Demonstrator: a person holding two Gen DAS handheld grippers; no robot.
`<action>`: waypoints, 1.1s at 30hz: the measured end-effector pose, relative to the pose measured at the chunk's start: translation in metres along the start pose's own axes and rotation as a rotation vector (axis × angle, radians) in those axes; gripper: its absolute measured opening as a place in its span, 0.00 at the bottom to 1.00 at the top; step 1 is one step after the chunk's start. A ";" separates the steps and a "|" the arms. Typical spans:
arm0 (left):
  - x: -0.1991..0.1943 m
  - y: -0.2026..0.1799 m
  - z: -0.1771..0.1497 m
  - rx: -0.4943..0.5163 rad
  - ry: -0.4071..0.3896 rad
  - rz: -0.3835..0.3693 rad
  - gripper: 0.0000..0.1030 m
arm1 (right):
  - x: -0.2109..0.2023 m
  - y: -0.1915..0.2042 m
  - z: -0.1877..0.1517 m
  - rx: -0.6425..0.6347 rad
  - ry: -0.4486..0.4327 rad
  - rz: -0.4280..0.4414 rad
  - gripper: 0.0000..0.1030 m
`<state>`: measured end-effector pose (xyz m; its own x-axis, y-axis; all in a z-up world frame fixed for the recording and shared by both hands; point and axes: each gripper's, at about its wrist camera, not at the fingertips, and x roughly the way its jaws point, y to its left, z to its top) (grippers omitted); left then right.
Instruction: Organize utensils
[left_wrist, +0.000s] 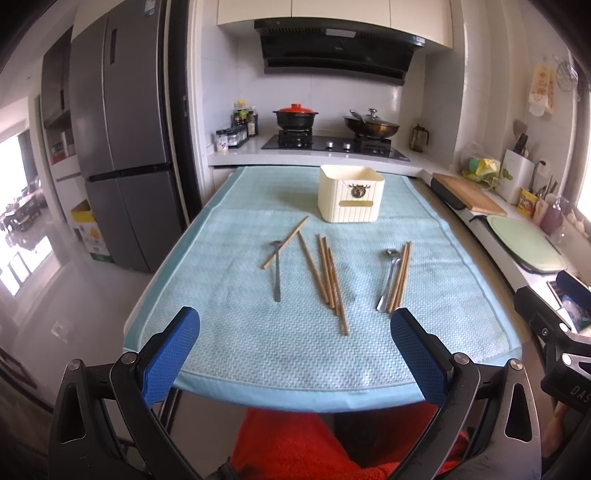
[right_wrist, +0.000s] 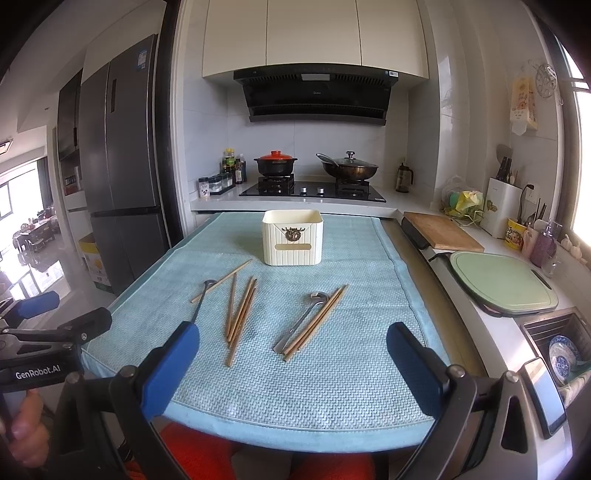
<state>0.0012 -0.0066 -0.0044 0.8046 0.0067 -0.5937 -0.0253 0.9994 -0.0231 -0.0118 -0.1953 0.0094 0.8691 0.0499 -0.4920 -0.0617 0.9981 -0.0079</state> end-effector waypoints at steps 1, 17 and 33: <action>-0.001 0.001 0.000 -0.001 0.000 0.000 1.00 | 0.000 0.002 0.000 0.000 -0.001 0.000 1.00; 0.001 -0.001 -0.001 0.007 0.004 -0.002 1.00 | 0.002 -0.006 -0.002 0.004 0.005 0.008 1.00; 0.003 -0.002 -0.002 0.010 0.005 0.000 1.00 | 0.002 -0.004 -0.005 0.006 0.007 0.014 1.00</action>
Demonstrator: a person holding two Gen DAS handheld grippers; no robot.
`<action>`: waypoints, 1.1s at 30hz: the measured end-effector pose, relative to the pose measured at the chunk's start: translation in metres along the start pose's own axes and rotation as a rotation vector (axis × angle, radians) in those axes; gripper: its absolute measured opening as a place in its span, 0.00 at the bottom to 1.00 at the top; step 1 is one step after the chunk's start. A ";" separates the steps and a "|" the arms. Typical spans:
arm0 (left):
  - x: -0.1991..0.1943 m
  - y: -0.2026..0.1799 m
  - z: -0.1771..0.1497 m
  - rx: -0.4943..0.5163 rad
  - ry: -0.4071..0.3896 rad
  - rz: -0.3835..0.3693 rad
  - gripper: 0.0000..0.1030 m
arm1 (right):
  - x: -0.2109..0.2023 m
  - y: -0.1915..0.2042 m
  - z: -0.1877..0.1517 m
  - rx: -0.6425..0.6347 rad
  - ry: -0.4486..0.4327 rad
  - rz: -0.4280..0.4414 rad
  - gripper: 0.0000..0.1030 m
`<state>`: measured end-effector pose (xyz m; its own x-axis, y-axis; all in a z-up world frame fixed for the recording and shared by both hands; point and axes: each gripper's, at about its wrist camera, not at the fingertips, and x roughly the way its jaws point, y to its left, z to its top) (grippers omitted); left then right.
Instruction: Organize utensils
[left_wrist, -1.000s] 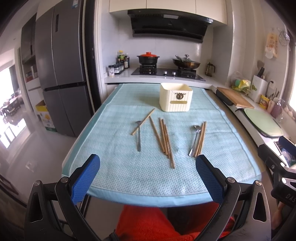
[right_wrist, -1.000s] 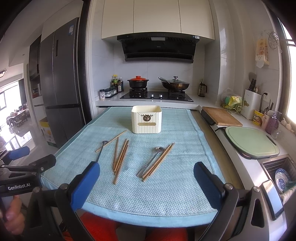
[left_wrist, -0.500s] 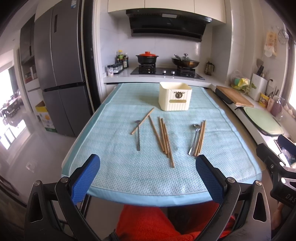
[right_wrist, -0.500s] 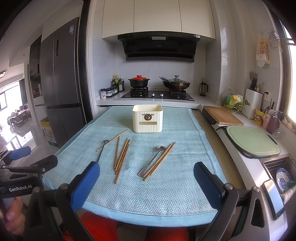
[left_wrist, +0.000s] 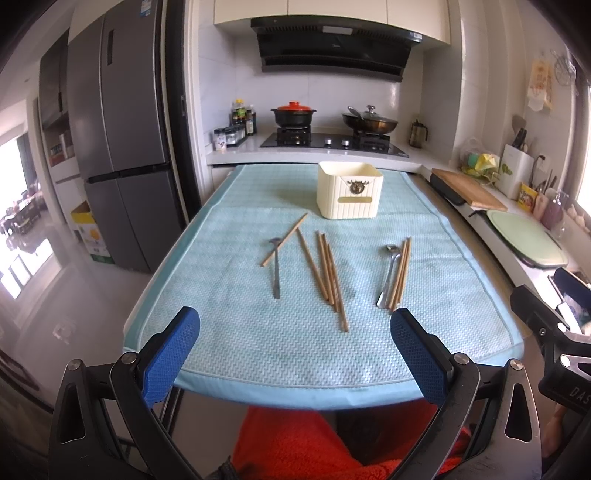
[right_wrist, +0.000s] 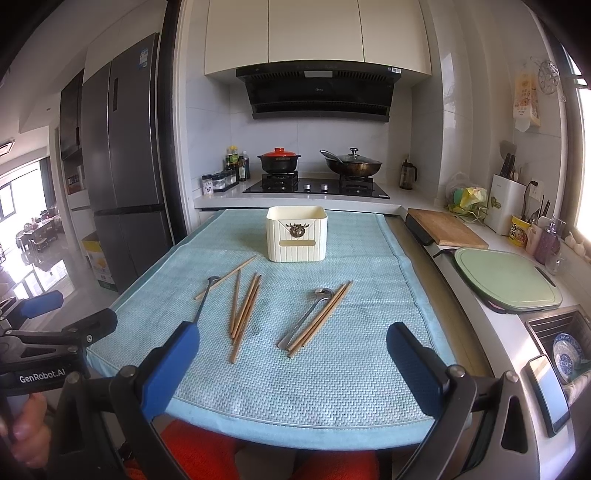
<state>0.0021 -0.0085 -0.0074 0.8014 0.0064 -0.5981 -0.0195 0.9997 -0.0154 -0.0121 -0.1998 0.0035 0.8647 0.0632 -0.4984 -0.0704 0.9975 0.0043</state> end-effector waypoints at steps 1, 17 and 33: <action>0.000 0.000 0.000 0.000 0.000 0.000 1.00 | 0.000 0.000 0.000 0.000 0.000 0.000 1.00; 0.000 -0.001 0.000 0.000 -0.001 0.001 1.00 | 0.001 0.001 -0.001 0.000 0.004 0.004 1.00; 0.000 -0.002 0.000 0.001 0.000 0.002 1.00 | 0.001 0.002 -0.001 0.000 0.004 0.003 1.00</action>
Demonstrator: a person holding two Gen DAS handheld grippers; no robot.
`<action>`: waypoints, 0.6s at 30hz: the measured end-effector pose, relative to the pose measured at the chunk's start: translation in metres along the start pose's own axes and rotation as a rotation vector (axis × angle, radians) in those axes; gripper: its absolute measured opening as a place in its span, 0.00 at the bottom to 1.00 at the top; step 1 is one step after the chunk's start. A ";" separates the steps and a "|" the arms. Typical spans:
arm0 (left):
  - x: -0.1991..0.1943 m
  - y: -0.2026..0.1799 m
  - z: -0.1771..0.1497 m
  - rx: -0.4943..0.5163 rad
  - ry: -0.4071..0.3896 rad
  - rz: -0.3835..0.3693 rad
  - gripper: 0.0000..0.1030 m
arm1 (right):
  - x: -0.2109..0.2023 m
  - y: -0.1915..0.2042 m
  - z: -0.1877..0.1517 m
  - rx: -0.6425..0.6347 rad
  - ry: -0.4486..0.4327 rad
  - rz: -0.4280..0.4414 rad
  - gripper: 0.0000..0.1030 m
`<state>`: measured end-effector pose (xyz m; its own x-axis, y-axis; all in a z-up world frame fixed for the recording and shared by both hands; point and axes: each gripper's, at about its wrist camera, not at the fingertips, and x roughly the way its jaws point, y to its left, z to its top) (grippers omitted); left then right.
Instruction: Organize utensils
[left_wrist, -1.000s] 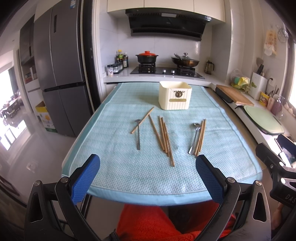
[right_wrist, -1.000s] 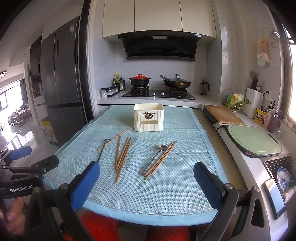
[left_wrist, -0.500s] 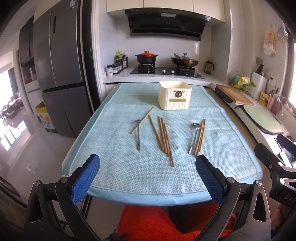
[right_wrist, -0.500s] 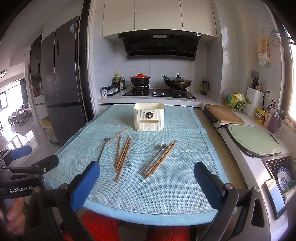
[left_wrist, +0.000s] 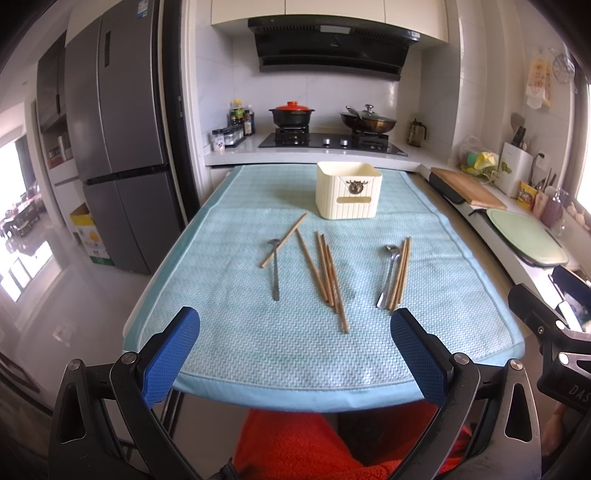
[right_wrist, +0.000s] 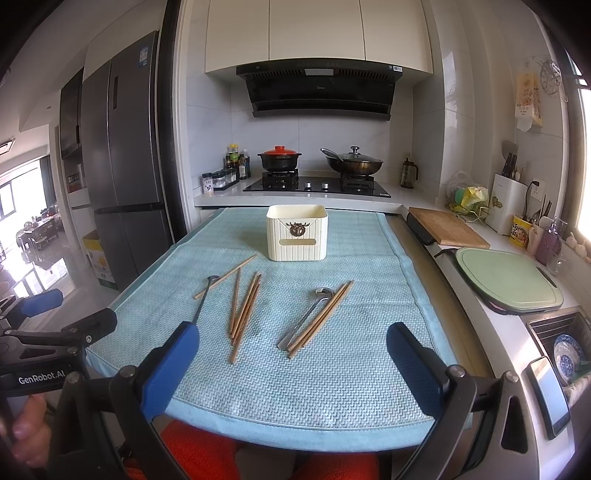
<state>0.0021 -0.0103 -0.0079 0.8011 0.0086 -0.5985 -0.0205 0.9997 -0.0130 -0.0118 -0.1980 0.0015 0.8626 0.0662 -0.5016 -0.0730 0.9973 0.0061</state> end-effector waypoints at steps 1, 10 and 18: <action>0.000 0.000 0.000 0.001 0.001 0.000 1.00 | 0.000 0.000 0.000 0.000 0.000 0.001 1.00; 0.012 -0.001 0.001 0.013 0.018 0.008 1.00 | 0.009 -0.002 0.003 0.002 0.015 0.003 1.00; 0.023 0.000 0.002 0.025 0.035 -0.009 1.00 | 0.019 -0.003 0.006 0.003 0.037 0.006 1.00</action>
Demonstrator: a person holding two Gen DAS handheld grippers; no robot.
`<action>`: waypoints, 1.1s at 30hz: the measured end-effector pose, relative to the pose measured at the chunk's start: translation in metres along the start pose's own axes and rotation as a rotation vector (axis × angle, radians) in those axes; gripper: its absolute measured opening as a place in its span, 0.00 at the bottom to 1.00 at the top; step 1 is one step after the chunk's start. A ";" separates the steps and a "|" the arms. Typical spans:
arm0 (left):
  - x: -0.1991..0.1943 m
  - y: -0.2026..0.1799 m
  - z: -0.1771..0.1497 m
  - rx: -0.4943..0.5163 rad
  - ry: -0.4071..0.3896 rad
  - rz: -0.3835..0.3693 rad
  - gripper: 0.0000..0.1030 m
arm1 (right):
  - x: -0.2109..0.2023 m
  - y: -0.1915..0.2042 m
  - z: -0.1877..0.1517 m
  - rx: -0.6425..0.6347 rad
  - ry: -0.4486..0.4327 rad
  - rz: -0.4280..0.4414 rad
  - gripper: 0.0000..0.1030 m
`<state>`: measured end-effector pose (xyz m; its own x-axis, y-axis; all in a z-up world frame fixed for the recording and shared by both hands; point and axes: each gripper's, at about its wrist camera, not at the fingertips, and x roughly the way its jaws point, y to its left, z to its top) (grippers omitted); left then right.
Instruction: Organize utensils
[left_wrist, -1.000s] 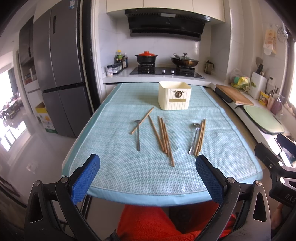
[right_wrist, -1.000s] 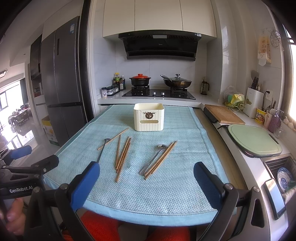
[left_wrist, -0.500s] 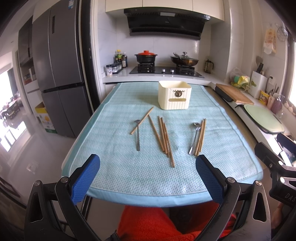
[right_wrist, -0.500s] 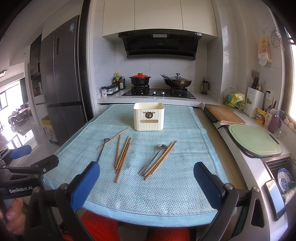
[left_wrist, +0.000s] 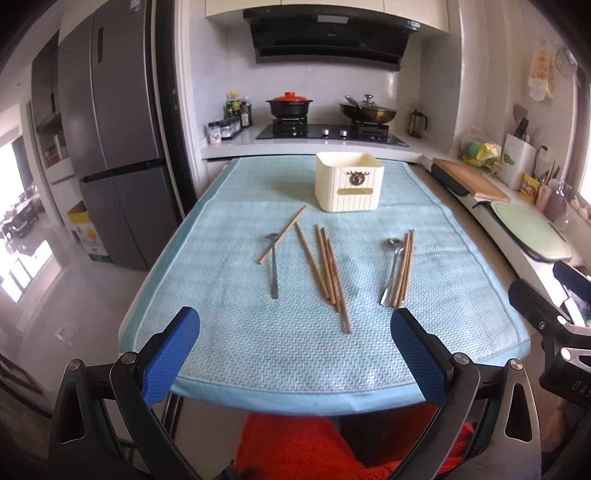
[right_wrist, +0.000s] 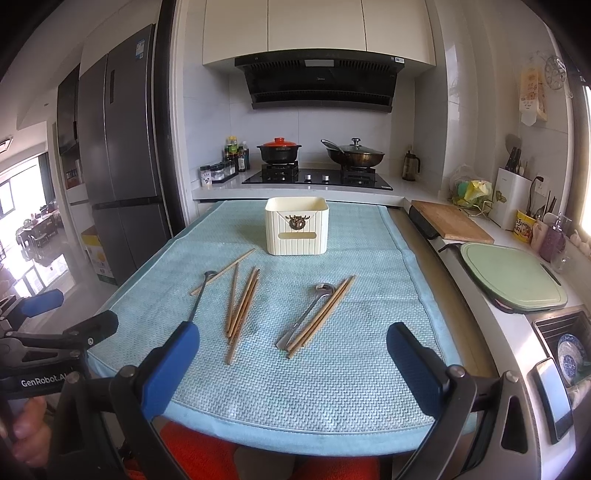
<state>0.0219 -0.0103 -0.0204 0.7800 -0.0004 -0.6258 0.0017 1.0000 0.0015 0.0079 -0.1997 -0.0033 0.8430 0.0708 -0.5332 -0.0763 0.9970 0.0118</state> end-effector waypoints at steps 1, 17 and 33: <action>0.001 0.000 0.000 0.004 0.003 -0.002 1.00 | 0.002 -0.001 0.001 0.004 0.002 -0.001 1.00; 0.069 0.024 0.000 -0.033 0.127 0.015 1.00 | 0.046 -0.035 0.008 0.056 0.038 0.004 1.00; 0.146 0.056 0.000 -0.130 0.270 -0.070 1.00 | 0.128 -0.063 0.012 0.152 0.164 0.113 1.00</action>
<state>0.1359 0.0454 -0.1122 0.5865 -0.0862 -0.8053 -0.0441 0.9894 -0.1381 0.1267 -0.2526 -0.0620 0.7350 0.1886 -0.6513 -0.0736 0.9770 0.1999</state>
